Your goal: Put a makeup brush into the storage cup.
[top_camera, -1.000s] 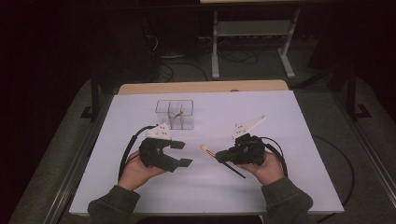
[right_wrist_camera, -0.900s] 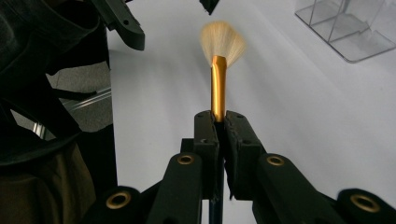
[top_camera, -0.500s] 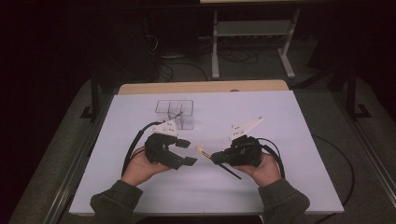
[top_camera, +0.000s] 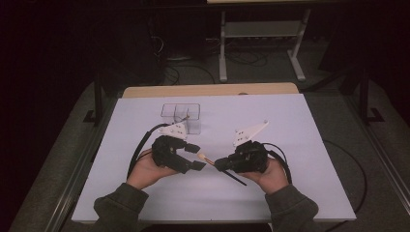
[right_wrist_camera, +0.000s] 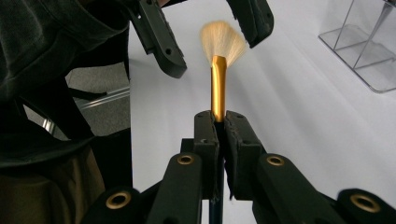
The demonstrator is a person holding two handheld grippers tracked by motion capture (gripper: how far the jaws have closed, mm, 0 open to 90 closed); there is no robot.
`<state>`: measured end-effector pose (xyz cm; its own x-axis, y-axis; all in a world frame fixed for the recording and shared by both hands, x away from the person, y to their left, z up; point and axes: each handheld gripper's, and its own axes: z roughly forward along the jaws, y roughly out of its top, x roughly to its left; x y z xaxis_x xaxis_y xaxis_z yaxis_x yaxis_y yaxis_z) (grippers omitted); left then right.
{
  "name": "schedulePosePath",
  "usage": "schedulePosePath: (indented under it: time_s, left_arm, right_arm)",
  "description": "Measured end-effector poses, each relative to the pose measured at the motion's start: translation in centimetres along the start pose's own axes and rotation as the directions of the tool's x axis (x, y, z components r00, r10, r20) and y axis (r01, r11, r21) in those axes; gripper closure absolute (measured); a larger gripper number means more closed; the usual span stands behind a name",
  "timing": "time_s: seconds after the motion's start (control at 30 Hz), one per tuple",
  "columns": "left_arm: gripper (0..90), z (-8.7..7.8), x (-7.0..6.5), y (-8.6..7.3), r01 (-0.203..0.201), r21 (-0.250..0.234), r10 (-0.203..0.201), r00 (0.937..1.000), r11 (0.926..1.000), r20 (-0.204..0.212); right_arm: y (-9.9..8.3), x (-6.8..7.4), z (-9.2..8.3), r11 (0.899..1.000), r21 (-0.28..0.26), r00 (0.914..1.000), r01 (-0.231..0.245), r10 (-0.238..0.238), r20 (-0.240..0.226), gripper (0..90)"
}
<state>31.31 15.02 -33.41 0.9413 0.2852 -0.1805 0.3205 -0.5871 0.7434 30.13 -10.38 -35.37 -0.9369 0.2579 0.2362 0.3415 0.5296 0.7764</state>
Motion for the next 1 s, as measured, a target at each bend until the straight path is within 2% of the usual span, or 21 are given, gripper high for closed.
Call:
schedulePosePath:
  time_s: [0.33,0.53,0.73,1.0]
  left_arm:
    - [41.0,0.3,0.1,0.2,0.000,0.014,-0.001,0.9989,0.9999,0.047]
    - [46.7,0.3,0.0,0.3,-0.022,0.021,0.020,0.9972,0.9995,0.072]
    - [51.9,0.3,-0.1,0.2,-0.018,0.032,0.015,0.9952,0.9993,0.097]
    - [58.1,0.4,-0.1,0.2,-0.005,0.033,0.002,0.9944,0.9994,0.105]
  right_arm:
    - [0.5,0.3,0.4,1.000,0.000,0.9997,0.023,-0.023,-0.007,83.1]
    - [0.7,0.6,0.6,0.999,0.006,0.9990,0.045,-0.045,-0.009,83.1]
    - [0.8,0.7,0.7,0.998,0.004,0.9978,0.066,-0.066,-0.008,83.0]
    - [0.9,1.1,0.8,0.997,0.007,0.9973,0.073,-0.073,-0.005,83.1]
